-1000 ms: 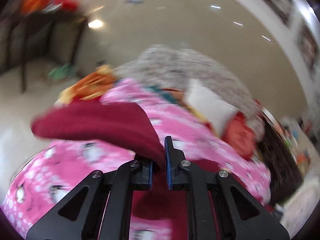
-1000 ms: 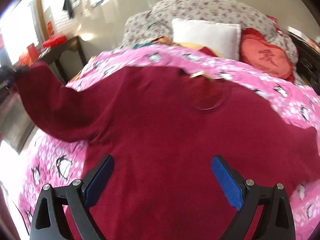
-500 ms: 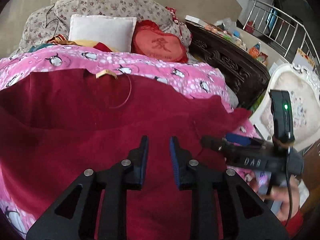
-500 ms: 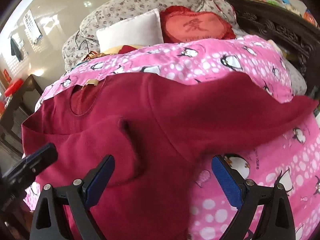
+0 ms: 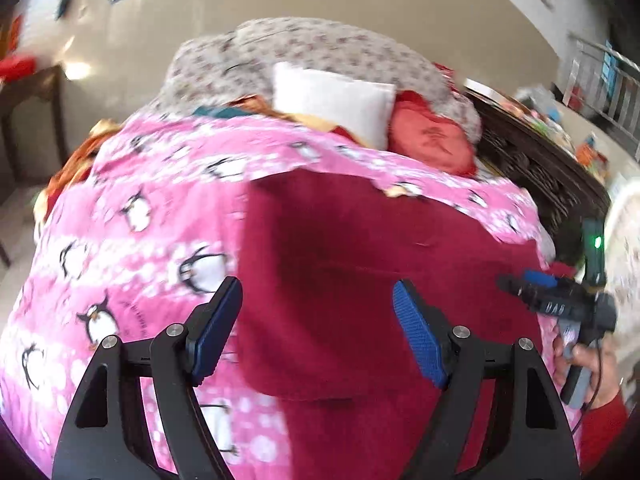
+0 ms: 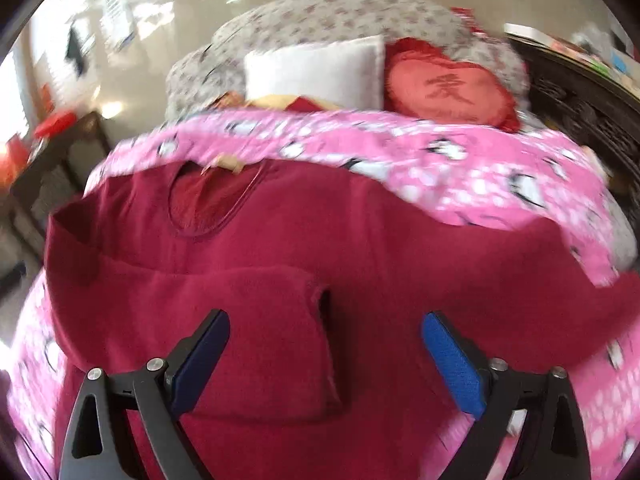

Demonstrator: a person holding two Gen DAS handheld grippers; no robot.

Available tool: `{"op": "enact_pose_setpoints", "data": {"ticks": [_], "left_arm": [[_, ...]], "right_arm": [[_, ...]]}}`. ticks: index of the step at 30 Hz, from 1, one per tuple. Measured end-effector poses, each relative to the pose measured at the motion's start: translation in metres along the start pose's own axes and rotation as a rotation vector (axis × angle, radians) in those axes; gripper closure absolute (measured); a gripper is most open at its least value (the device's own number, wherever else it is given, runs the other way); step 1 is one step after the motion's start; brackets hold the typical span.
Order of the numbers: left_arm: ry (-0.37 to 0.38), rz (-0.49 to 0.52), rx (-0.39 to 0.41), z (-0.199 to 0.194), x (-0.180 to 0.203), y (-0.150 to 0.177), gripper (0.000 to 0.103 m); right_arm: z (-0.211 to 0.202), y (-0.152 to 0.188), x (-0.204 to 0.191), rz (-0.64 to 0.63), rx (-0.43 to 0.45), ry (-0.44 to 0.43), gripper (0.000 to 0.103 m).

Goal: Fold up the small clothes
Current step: 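Grasp the shirt's side edge with the right gripper and lift it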

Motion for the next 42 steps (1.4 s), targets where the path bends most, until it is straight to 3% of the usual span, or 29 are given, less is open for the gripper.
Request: {"op": "enact_pose_setpoints", "data": {"ticks": [1, 2, 3, 4, 5, 9, 11, 13, 15, 16, 18, 20, 21, 23, 26, 27, 31, 34, 35, 36, 39, 42], "left_arm": [[-0.007, -0.024, -0.001, 0.003, -0.007, 0.0, 0.025], [-0.012, -0.054, 0.0, 0.004, -0.015, 0.001, 0.025], [-0.008, -0.081, 0.008, 0.005, -0.021, 0.002, 0.025], [-0.003, -0.095, 0.017, 0.006, -0.024, 0.002, 0.025], [-0.007, -0.107, 0.03, 0.007, -0.026, 0.001, 0.025], [-0.042, -0.135, 0.056, 0.009, -0.034, -0.001, 0.025], [-0.046, -0.147, 0.066, 0.011, -0.037, 0.001, 0.025], [-0.046, -0.145, 0.058, 0.018, -0.036, 0.004, 0.025], [-0.066, -0.119, 0.025, 0.03, -0.035, 0.007, 0.025], [-0.075, -0.107, 0.019, 0.034, -0.035, 0.009, 0.025], [-0.074, -0.074, 0.016, 0.036, -0.033, 0.015, 0.025], [-0.067, -0.034, 0.018, 0.036, -0.029, 0.02, 0.025], [-0.073, -0.012, 0.016, 0.036, -0.028, 0.023, 0.025], [-0.082, 0.027, -0.002, 0.037, -0.024, 0.03, 0.025], [-0.081, 0.047, -0.026, 0.04, -0.022, 0.042, 0.025], [-0.082, 0.04, -0.033, 0.043, -0.023, 0.045, 0.025], [-0.067, -0.027, -0.086, 0.06, -0.039, 0.054, 0.025], [-0.026, -0.058, -0.07, 0.058, -0.045, 0.053, 0.025], [-0.016, -0.068, -0.068, 0.058, -0.047, 0.053, 0.025], [-0.01, -0.072, -0.068, 0.058, -0.049, 0.054, 0.025], [0.009, -0.074, -0.063, 0.055, -0.05, 0.053, 0.025], [0.04, -0.092, -0.064, 0.053, -0.055, 0.052, 0.025]], "right_arm": [[0.004, -0.002, -0.008, -0.077, 0.019, 0.115, 0.046], [0.002, -0.005, -0.011, -0.125, 0.05, 0.182, 0.078], [-0.005, -0.009, -0.014, -0.144, 0.083, 0.151, 0.097], [-0.011, -0.015, -0.011, -0.111, 0.086, 0.055, 0.097], [-0.017, -0.024, -0.003, -0.065, 0.086, 0.014, 0.097], [-0.03, -0.05, 0.027, -0.008, 0.165, 0.129, 0.097], [-0.026, -0.058, 0.057, 0.088, 0.177, 0.166, 0.097], [0.0, -0.057, 0.078, 0.15, 0.107, 0.137, 0.097], [0.027, -0.051, 0.084, 0.155, -0.022, 0.154, 0.095], [0.032, -0.049, 0.087, 0.168, -0.044, 0.153, 0.095], [0.018, -0.048, 0.086, 0.229, 0.004, 0.165, 0.09], [-0.006, -0.056, 0.055, 0.158, 0.09, 0.134, 0.084], [-0.012, -0.059, 0.035, 0.104, 0.106, 0.089, 0.074], [-0.02, -0.068, -0.011, 0.013, 0.104, -0.065, 0.059], [-0.014, -0.081, -0.082, -0.058, 0.052, -0.39, 0.058], [-0.01, -0.085, -0.105, -0.096, 0.04, -0.434, 0.058], [0.007, -0.094, -0.175, -0.28, 0.061, -0.378, 0.058], [0.022, -0.096, -0.209, -0.35, 0.05, -0.445, 0.059], [0.032, -0.097, -0.223, -0.381, 0.036, -0.416, 0.07], [0.041, -0.096, -0.234, -0.41, 0.021, -0.377, 0.088], [0.054, -0.098, -0.256, -0.441, 0.024, -0.339, 0.095], [0.043, -0.108, -0.257, -0.407, 0.096, -0.381, 0.096]]}}
Point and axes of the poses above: each gripper's, at about its wrist camera, not at the fingertips, and z roughly the way its jaws point, x to its right, y to its underside, the point moved 2 cm from there along z, roughly the way its jaws point, and after that the axes turned 4 degrees about y, right-handed, at the moved point
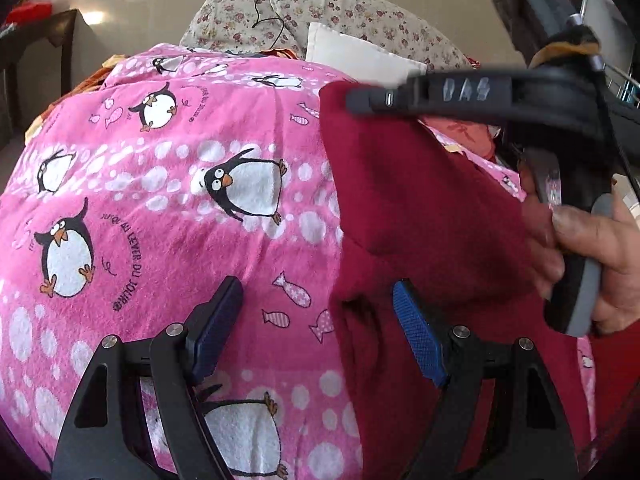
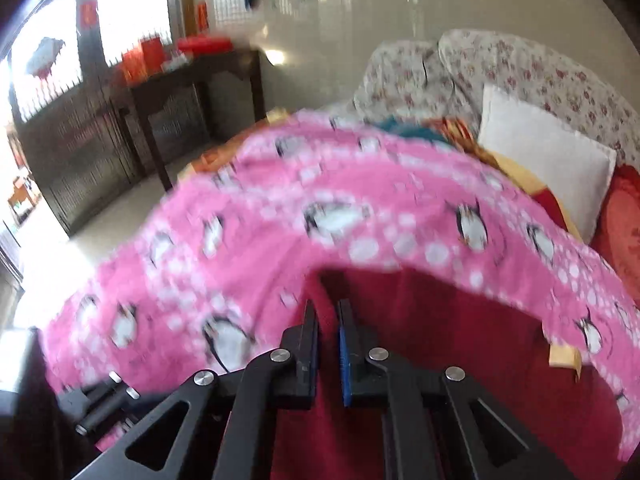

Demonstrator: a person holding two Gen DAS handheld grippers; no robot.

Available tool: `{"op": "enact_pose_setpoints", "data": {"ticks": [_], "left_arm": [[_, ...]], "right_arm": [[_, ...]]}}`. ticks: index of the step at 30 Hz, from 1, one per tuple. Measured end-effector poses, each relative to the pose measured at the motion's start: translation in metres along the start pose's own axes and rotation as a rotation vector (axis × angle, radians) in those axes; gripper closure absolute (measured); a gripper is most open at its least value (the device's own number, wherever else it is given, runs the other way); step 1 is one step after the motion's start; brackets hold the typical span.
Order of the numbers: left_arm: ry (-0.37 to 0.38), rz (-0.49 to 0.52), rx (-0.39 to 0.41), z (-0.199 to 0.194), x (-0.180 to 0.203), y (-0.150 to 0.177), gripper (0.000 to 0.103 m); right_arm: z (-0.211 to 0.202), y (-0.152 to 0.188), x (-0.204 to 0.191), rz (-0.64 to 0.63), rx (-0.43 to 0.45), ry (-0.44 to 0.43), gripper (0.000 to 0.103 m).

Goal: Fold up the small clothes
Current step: 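Grasp the shirt's side edge with the right gripper and lift it, then fold the held side over the shirt body with the right gripper, release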

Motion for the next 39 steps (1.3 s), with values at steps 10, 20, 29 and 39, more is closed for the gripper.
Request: {"op": "enact_pose_setpoints", "data": {"ticks": [10, 20, 29, 39], "left_arm": [[0.02, -0.002, 0.0, -0.003, -0.003, -0.002, 0.025], [0.076, -0.005, 0.184, -0.038, 0.003, -0.01, 0.025], [0.055, 0.087, 0.067, -0.001, 0.026, -0.002, 0.025], [0.097, 0.017, 0.066, 0.001, 0.012, -0.003, 0.025]], "right_arm": [[0.013, 0.003, 0.009, 0.146, -0.014, -0.143, 0.09], [-0.143, 0.111, 0.181, 0.361, 0.013, 0.529, 0.053], [-0.133, 0.16, 0.231, 0.491, -0.045, 0.422, 0.095], [-0.155, 0.191, 0.255, 0.63, -0.047, 0.409, 0.083]]}}
Point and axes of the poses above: each gripper's, at about its wrist camera, not at the fingertips, and z roughly the way its jaws point, x to its right, y to its underside, the point moved 2 cm from there along z, roughly the way its jaws point, and after that the axes turned 4 degrees about y, right-handed, at the moved point
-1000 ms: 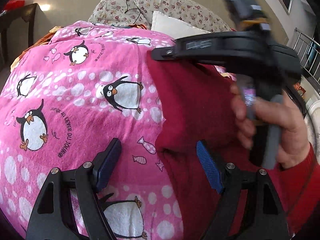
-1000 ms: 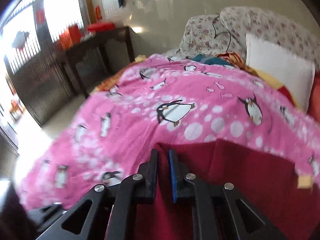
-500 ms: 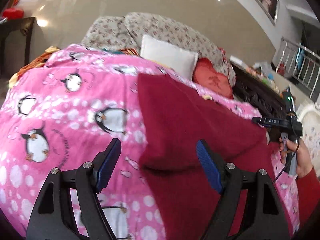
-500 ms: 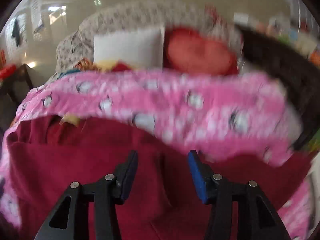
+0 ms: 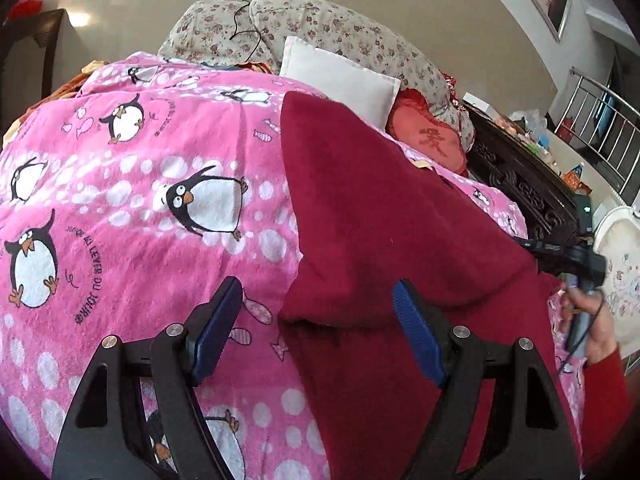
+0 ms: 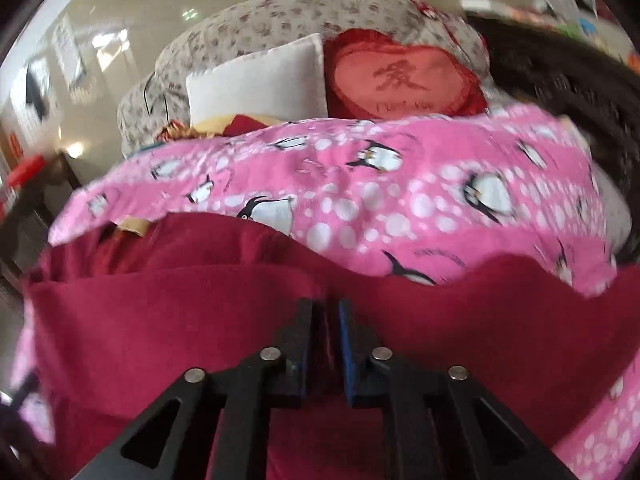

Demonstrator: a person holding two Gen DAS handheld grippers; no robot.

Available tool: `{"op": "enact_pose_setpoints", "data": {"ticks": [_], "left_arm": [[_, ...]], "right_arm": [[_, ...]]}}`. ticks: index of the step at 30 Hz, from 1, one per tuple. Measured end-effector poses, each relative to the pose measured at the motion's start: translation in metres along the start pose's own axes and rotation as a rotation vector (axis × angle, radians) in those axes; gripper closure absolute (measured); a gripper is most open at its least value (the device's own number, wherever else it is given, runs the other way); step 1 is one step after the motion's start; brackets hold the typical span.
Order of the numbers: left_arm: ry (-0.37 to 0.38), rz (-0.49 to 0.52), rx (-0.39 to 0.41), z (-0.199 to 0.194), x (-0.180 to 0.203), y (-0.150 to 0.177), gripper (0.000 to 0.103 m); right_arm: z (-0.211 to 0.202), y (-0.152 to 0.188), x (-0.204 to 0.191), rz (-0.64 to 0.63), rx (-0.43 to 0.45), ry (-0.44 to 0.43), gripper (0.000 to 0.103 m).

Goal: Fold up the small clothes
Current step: 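Fold the held side over the shirt body with the right gripper, release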

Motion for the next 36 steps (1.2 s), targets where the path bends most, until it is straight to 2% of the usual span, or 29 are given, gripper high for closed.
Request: {"op": "enact_pose_setpoints", "data": {"ticks": [2, 4, 5, 6, 8, 11, 13, 17, 20, 22, 25, 28, 29, 31, 32, 33, 36], "left_arm": [[-0.009, 0.025, 0.01, -0.002, 0.004, 0.001, 0.025], [-0.016, 0.059, 0.015, -0.003, 0.011, 0.002, 0.025], [-0.017, 0.076, 0.016, -0.003, 0.014, 0.002, 0.025], [-0.02, 0.085, 0.015, -0.002, 0.015, 0.003, 0.025], [-0.027, 0.09, 0.007, 0.0, 0.016, 0.003, 0.025], [-0.024, 0.073, 0.0, 0.002, 0.012, 0.003, 0.025], [-0.02, 0.056, -0.004, 0.003, 0.009, 0.002, 0.025], [-0.024, 0.045, -0.016, 0.005, 0.007, 0.002, 0.025], [-0.023, 0.037, -0.017, 0.005, 0.005, 0.003, 0.025], [-0.018, 0.028, -0.018, 0.005, 0.004, 0.003, 0.025], [-0.015, 0.023, -0.023, 0.005, 0.003, 0.003, 0.025], [-0.015, 0.033, -0.019, 0.004, 0.005, 0.003, 0.025], [-0.015, 0.034, -0.017, 0.004, 0.005, 0.003, 0.025], [-0.016, 0.031, -0.014, 0.003, 0.005, 0.002, 0.025], [-0.017, 0.027, -0.013, 0.003, 0.004, 0.002, 0.025], [-0.016, 0.019, -0.01, 0.002, 0.002, 0.002, 0.025], [-0.007, -0.003, 0.006, -0.002, -0.003, -0.002, 0.025]], "right_arm": [[-0.024, 0.004, 0.029, 0.087, 0.033, -0.02, 0.076], [-0.047, 0.011, 0.063, 0.165, 0.076, 0.05, 0.066], [-0.058, 0.017, 0.089, 0.222, 0.099, 0.092, 0.053], [-0.063, 0.021, 0.11, 0.272, 0.109, 0.121, 0.045], [-0.064, 0.031, 0.163, 0.419, 0.08, 0.164, 0.045], [-0.061, 0.045, 0.223, 0.603, 0.062, 0.155, 0.045], [-0.057, 0.047, 0.249, 0.666, 0.063, 0.185, 0.045], [-0.043, 0.047, 0.276, 0.72, 0.036, 0.159, 0.045], [-0.058, 0.055, 0.282, 0.787, 0.105, 0.151, 0.045], [-0.074, 0.064, 0.279, 0.788, 0.145, 0.13, 0.045], [-0.077, 0.074, 0.277, 0.785, 0.111, 0.112, 0.045], [-0.058, 0.075, 0.283, 0.775, 0.099, 0.065, 0.045], [-0.051, 0.072, 0.285, 0.772, 0.106, 0.038, 0.048], [-0.036, 0.064, 0.286, 0.745, 0.091, -0.019, 0.084], [-0.029, 0.059, 0.279, 0.718, 0.064, -0.049, 0.095], [-0.031, 0.054, 0.271, 0.697, 0.075, -0.058, 0.095], [-0.061, 0.025, 0.211, 0.507, 0.167, -0.106, 0.095]]}}
Point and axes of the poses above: each gripper's, at about its wrist camera, not at the fingertips, and z roughly the way its jaws point, x to its right, y to its underside, the point moved 2 cm from there along z, roughly the way its jaws point, and after that the axes turned 4 degrees about y, right-handed, at the moved point
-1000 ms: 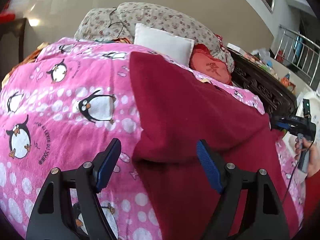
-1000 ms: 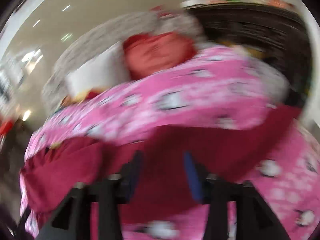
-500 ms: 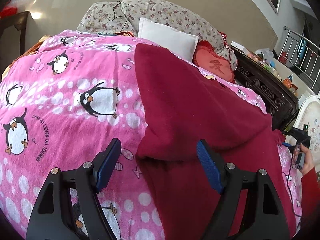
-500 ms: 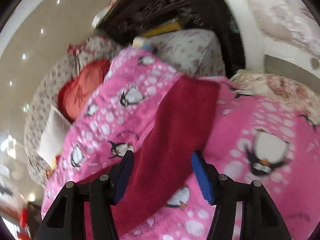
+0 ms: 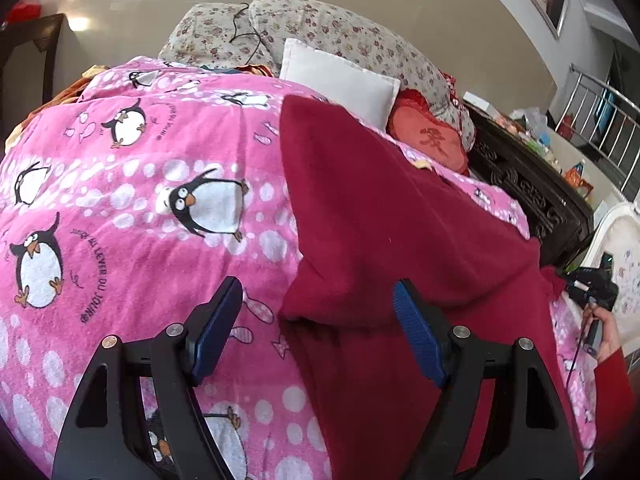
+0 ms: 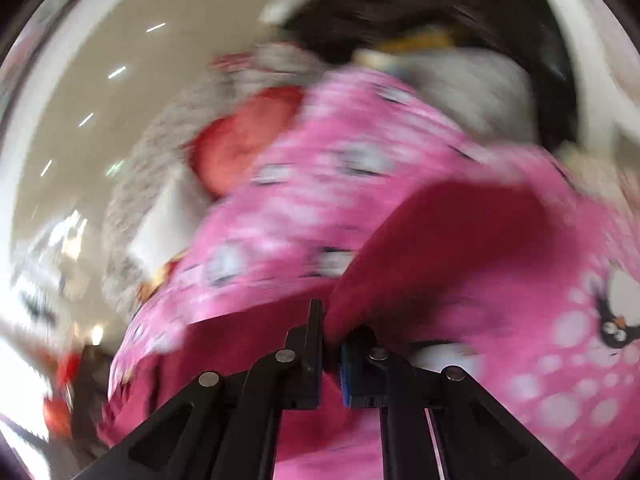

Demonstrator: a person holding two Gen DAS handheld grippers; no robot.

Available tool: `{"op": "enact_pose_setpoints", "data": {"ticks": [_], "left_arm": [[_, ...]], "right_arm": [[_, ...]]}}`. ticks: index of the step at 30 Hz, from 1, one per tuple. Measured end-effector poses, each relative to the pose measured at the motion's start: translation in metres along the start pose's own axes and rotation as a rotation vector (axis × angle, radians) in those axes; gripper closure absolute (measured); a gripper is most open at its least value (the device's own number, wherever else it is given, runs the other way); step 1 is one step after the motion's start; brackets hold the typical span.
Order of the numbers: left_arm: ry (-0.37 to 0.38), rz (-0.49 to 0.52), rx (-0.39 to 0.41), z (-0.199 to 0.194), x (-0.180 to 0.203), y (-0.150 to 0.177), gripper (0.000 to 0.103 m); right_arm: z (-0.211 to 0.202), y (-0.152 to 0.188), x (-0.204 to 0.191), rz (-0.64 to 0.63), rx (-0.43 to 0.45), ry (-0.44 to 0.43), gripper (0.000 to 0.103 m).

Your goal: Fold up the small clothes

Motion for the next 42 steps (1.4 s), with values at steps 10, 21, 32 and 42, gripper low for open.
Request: {"op": "enact_pose_setpoints", "data": {"ticks": [10, 21, 32, 42], "left_arm": [[0.063, -0.136, 0.084, -0.025, -0.03, -0.014, 0.025], [0.091, -0.181, 0.096, -0.032, -0.036, -0.017, 0.025], [0.233, -0.17, 0.136, -0.045, -0.026, -0.019, 0.017], [0.27, -0.2, 0.021, -0.025, -0.022, -0.015, 0.009]], "right_arm": [[-0.032, 0.116, -0.303, -0.648, -0.061, -0.433, 0.096], [0.058, 0.298, -0.356, -0.979, -0.457, -0.421, 0.081], [0.02, 0.245, -0.322, -0.807, -0.356, -0.441, 0.062], [0.02, 0.195, -0.248, -0.698, -0.332, -0.321, 0.062]]}}
Point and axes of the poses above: each gripper's, at about its wrist camera, not at the fingertips, and z roughly the way its jaws point, x to its right, y to its underside, the point moved 2 cm from there along z, roughly the way its jaws point, and after that the axes turned 4 degrees about y, right-handed, at the moved point
